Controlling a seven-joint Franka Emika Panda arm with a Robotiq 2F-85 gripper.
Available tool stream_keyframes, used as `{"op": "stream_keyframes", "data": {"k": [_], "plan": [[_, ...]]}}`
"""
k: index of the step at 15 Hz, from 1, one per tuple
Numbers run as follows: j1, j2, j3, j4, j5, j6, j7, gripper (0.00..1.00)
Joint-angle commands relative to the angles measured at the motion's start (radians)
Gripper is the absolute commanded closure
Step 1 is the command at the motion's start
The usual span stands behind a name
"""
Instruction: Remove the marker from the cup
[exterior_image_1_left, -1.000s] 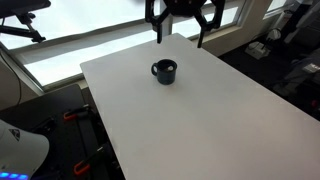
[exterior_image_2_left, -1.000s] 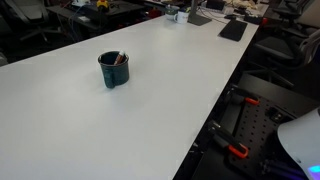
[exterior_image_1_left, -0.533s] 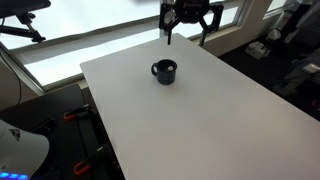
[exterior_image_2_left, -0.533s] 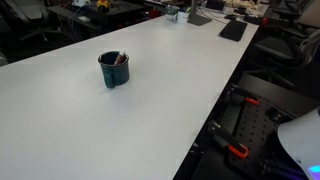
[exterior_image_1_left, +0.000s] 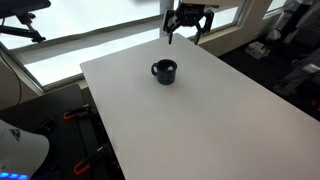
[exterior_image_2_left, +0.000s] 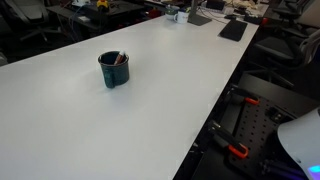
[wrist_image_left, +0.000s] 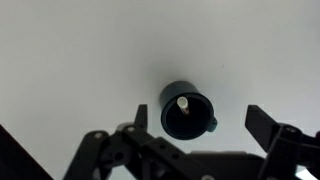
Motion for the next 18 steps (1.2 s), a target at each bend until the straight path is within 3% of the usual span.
{"op": "stream_keyframes", "data": {"k": [1,8,10,18], "plan": [[-0.016,0.065,0.042,0.075,-0.021,-0.081,-0.028,0.0],[-0.013,0.135,0.085,0.118,-0.069,-0.173,-0.052,0.0],[-0.007,0.123,0.082,0.108,-0.116,-0.173,-0.039,0.0],[-0.008,0.166,0.088,0.124,-0.103,-0.146,-0.012,0.0]]}}
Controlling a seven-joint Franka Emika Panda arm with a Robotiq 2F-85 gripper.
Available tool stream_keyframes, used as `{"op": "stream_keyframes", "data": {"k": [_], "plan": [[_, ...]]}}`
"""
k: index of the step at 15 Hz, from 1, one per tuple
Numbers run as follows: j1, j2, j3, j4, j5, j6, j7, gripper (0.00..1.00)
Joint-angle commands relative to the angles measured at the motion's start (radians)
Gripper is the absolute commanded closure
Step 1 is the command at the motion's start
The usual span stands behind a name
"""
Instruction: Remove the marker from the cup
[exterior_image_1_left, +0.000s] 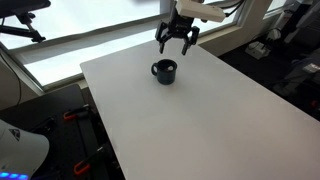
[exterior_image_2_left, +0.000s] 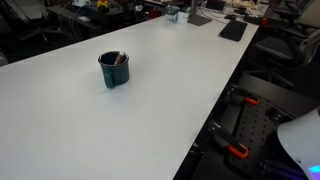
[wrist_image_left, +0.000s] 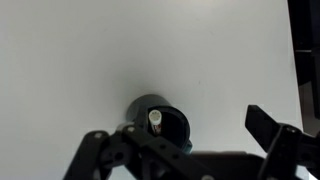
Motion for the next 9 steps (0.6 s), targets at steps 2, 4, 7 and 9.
{"op": "stream_keyframes", "data": {"k": [2,4,7,9], "plan": [[0.005,0.066,0.02,0.069,-0.042,-0.014,0.003,0.0],[0.016,0.099,0.032,0.1,-0.073,-0.011,0.0,0.0],[0.032,0.144,0.049,0.143,-0.111,-0.018,-0.001,0.0],[0.041,0.168,0.063,0.166,-0.123,-0.025,-0.01,0.0]]}}
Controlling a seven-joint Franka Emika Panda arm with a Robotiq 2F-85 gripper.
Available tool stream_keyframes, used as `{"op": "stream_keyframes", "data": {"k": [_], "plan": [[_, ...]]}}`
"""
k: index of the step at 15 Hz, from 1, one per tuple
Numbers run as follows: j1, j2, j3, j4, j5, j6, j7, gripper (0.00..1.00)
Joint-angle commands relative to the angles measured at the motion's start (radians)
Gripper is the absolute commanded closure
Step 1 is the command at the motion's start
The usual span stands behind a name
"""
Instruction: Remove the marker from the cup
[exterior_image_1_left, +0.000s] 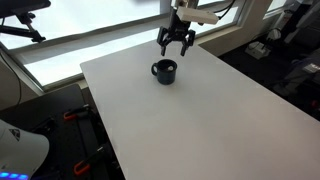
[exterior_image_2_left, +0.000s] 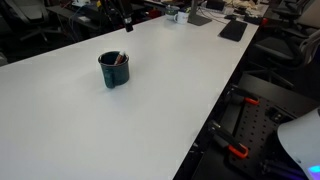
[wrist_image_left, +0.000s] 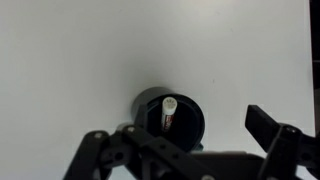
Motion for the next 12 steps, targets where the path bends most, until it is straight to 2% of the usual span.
{"op": "stream_keyframes", "data": {"k": [1,5,7,12], "plan": [[0.017,0.052,0.024,0.067,-0.034,-0.028,-0.017,0.0],[0.032,0.089,0.041,0.103,-0.048,-0.034,-0.023,0.0],[0.038,0.108,0.044,0.121,-0.057,-0.04,-0.02,0.05],[0.053,0.163,0.037,0.172,-0.09,-0.071,-0.007,0.0]]}}
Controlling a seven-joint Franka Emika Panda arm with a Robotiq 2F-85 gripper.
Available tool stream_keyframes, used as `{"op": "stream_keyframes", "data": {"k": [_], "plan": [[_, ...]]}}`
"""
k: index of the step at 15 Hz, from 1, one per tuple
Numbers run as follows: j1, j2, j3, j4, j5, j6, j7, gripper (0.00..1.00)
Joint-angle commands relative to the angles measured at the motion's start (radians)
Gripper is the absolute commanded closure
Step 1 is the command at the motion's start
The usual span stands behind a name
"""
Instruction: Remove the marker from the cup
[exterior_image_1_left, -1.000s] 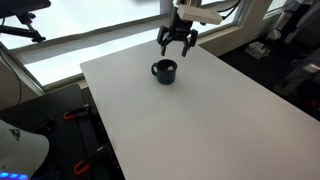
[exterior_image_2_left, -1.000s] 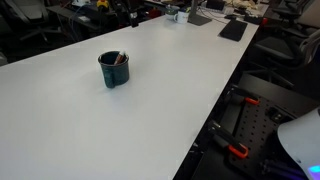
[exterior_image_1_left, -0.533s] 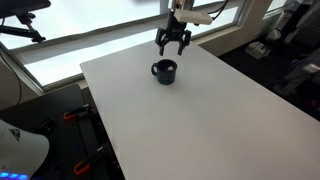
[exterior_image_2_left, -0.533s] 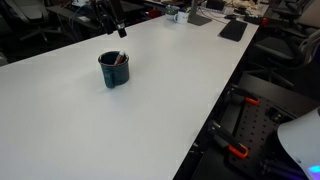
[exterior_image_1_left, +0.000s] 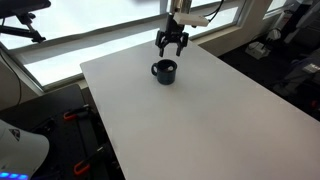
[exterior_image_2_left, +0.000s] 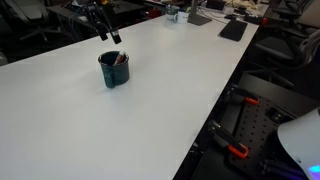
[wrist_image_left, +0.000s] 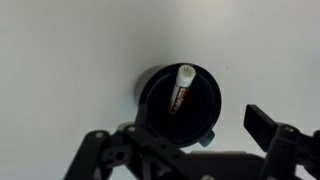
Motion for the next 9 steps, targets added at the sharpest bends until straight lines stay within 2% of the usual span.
{"op": "stream_keyframes", "data": {"k": [1,6,9], "plan": [[0.014,0.05,-0.004,0.069,-0.034,-0.061,-0.004,0.0],[0.021,0.099,-0.002,0.117,-0.053,-0.103,-0.006,0.03],[0.029,0.118,-0.002,0.142,-0.054,-0.134,0.002,0.11]]}}
